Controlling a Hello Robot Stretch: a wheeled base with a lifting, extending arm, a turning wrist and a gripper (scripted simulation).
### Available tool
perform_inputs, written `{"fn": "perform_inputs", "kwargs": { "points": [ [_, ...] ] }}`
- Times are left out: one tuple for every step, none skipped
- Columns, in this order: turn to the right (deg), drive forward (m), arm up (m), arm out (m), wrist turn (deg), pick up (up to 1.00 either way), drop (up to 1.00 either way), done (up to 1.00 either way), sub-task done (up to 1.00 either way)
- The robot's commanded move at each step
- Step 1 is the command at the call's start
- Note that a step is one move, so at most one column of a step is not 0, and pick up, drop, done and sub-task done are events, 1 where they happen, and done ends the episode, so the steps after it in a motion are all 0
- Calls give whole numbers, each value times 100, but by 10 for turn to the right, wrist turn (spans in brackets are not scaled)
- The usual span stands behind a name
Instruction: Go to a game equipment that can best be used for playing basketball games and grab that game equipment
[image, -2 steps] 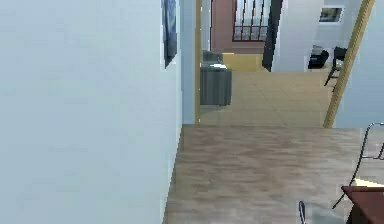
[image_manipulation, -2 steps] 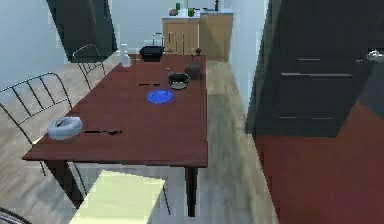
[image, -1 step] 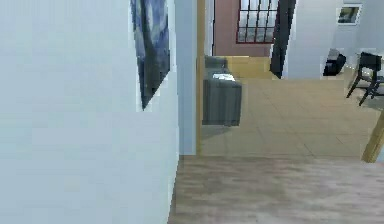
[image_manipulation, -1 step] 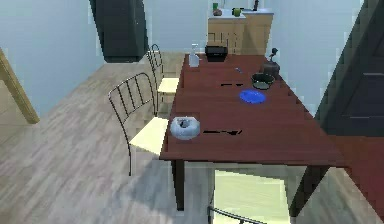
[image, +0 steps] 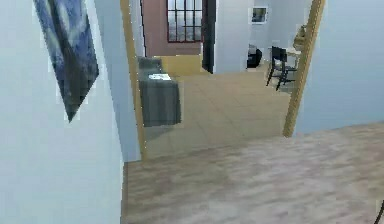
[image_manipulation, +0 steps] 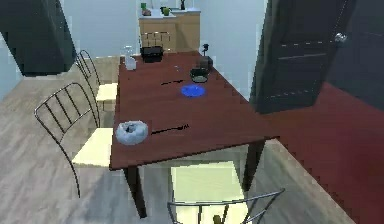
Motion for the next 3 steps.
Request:
{"fn": "perform_inputs", "kwargs": {
  "points": [
    [0, 100, 0, 0, 0, 0, 0, 0, 0],
    [0, 100, 0, 0, 0, 0, 0, 0, 0],
    [30, 0, 0, 0, 0, 0, 0, 0, 0]
  ]
}}
